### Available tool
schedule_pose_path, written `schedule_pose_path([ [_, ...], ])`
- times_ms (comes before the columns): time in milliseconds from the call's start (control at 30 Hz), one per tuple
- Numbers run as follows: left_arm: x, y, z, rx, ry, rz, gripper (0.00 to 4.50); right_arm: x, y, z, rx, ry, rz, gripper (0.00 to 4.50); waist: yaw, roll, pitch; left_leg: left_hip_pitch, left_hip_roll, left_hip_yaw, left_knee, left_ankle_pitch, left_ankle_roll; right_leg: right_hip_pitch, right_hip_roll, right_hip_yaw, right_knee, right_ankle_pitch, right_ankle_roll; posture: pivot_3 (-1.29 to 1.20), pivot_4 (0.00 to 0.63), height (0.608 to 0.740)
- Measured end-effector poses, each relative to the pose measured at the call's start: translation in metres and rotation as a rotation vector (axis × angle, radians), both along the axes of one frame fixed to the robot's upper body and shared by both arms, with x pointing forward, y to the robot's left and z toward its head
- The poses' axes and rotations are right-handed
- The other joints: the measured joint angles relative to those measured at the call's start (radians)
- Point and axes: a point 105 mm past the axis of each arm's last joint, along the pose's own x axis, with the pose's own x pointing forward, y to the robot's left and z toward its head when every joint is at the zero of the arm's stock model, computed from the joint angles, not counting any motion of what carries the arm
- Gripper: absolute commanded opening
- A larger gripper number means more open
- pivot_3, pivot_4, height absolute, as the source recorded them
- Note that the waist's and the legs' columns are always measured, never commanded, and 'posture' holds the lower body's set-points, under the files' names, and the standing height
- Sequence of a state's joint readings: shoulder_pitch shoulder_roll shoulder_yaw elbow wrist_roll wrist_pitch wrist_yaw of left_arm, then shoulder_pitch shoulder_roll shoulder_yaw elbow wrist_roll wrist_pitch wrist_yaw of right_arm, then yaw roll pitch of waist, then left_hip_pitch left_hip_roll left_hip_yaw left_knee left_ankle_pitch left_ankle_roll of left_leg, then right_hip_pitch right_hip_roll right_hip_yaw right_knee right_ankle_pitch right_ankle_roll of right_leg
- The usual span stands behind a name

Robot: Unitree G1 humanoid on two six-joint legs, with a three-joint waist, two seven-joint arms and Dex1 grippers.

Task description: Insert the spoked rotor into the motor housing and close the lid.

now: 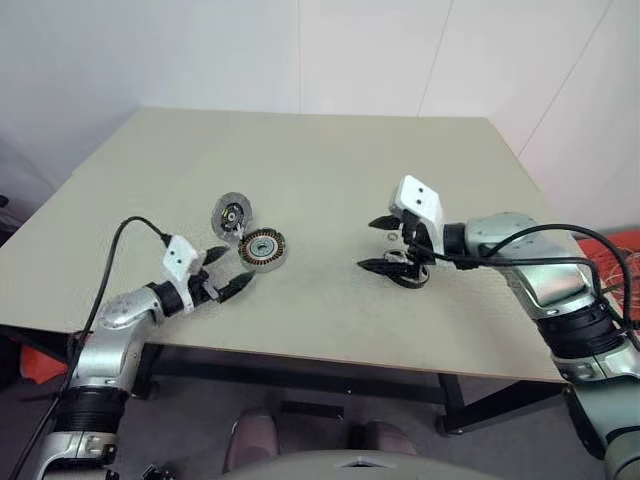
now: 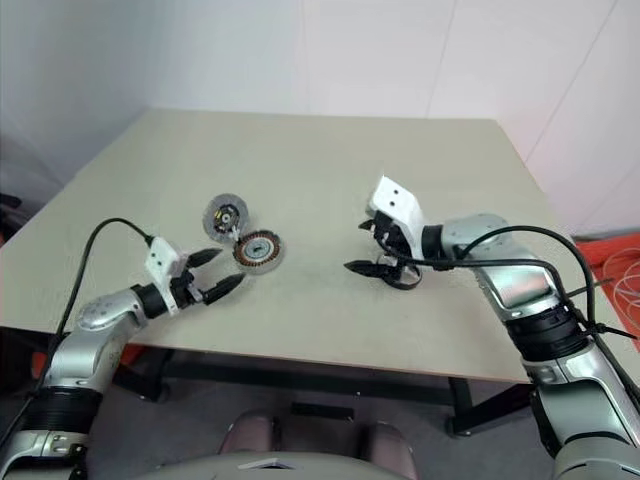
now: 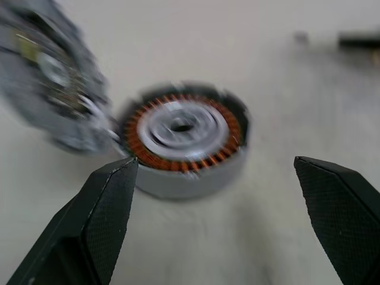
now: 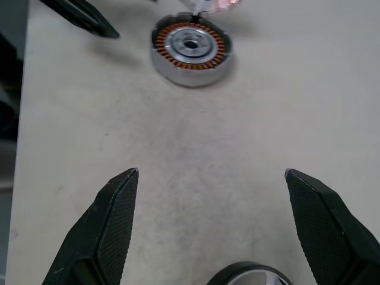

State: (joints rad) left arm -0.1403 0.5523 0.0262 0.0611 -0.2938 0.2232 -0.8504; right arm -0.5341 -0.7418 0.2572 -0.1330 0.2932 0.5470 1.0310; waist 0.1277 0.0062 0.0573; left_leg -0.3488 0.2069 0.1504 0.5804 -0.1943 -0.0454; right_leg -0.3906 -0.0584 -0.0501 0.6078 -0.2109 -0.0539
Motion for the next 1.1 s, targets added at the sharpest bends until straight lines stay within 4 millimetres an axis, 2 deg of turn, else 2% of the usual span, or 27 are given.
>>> schedule_pose_path([
  [67, 0.004, -0.008, 0.003, 0.084, 0.015, -0.046, 4.50, -0.004, -0.001, -0.006, -0.007, 0.003, 0.024, 4.47, 0.000, 0.000, 0.000, 0.000, 0.000, 0.000, 0.000, 0.000, 0.000, 0.000, 0.000, 0.000, 0.000, 0.000, 0.000, 0.00, 0.000, 0.740],
  [233, 0.021, -0.033, 0.044, 0.276, -0.044, -0.189, 4.50, -0.013, -0.006, -0.020, -0.022, 0.048, 0.031, 4.47, -0.004, 0.000, 0.000, 0.002, 0.000, 0.000, 0.001, 0.001, -0.001, 0.001, 0.000, 0.000, 0.002, -0.001, 0.002, 0.00, 0.000, 0.740],
  [300, 0.023, -0.036, 0.049, 0.397, -0.034, -0.236, 4.50, -0.016, -0.009, -0.022, -0.028, 0.055, 0.034, 4.47, -0.008, 0.001, 0.000, 0.003, 0.000, 0.001, 0.000, 0.001, -0.001, 0.001, 0.000, 0.002, 0.002, -0.002, 0.003, 0.00, 0.000, 0.740],
  [467, 0.019, -0.050, 0.039, 0.639, 0.085, -0.408, 4.50, -0.029, -0.012, -0.027, -0.025, 0.050, 0.074, 4.47, -0.006, 0.001, 0.000, 0.001, 0.000, 0.000, 0.000, 0.001, -0.001, -0.001, 0.000, 0.002, 0.002, 0.000, 0.000, 0.00, 0.000, 0.740],
  [633, 0.025, -0.051, 0.040, 0.824, 0.152, -0.508, 4.50, -0.036, -0.010, -0.023, 0.010, -0.011, 0.122, 4.47, -0.004, 0.001, 0.000, 0.001, 0.000, 0.000, 0.000, 0.001, -0.001, 0.000, 0.000, 0.002, 0.002, -0.001, 0.001, 0.00, 0.000, 0.740],
  [867, 0.029, -0.045, 0.026, 0.982, 0.218, -0.594, 4.50, -0.038, -0.012, -0.021, 0.042, -0.049, 0.118, 4.47, -0.004, 0.001, 0.000, 0.000, 0.000, 0.000, 0.000, 0.001, -0.001, 0.000, 0.000, 0.001, 0.001, 0.000, 0.000, 0.00, 0.000, 0.740],
  [1033, 0.033, -0.044, 0.026, 1.017, 0.228, -0.599, 4.50, -0.037, -0.013, -0.019, 0.075, -0.059, 0.095, 4.47, -0.002, 0.001, 0.000, 0.000, -0.001, 0.000, 0.000, 0.001, -0.001, 0.001, 0.000, 0.001, 0.001, 0.000, 0.000, 0.00, 0.000, 0.740],
  [1100, 0.035, -0.045, 0.027, 1.032, 0.225, -0.605, 3.91, -0.035, -0.013, -0.017, 0.105, -0.070, 0.077, 4.50, -0.002, 0.001, 0.000, 0.000, 0.000, 0.000, 0.000, 0.001, -0.001, 0.001, 0.000, 0.001, 0.001, 0.000, 0.000, 0.00, 0.000, 0.740],
])
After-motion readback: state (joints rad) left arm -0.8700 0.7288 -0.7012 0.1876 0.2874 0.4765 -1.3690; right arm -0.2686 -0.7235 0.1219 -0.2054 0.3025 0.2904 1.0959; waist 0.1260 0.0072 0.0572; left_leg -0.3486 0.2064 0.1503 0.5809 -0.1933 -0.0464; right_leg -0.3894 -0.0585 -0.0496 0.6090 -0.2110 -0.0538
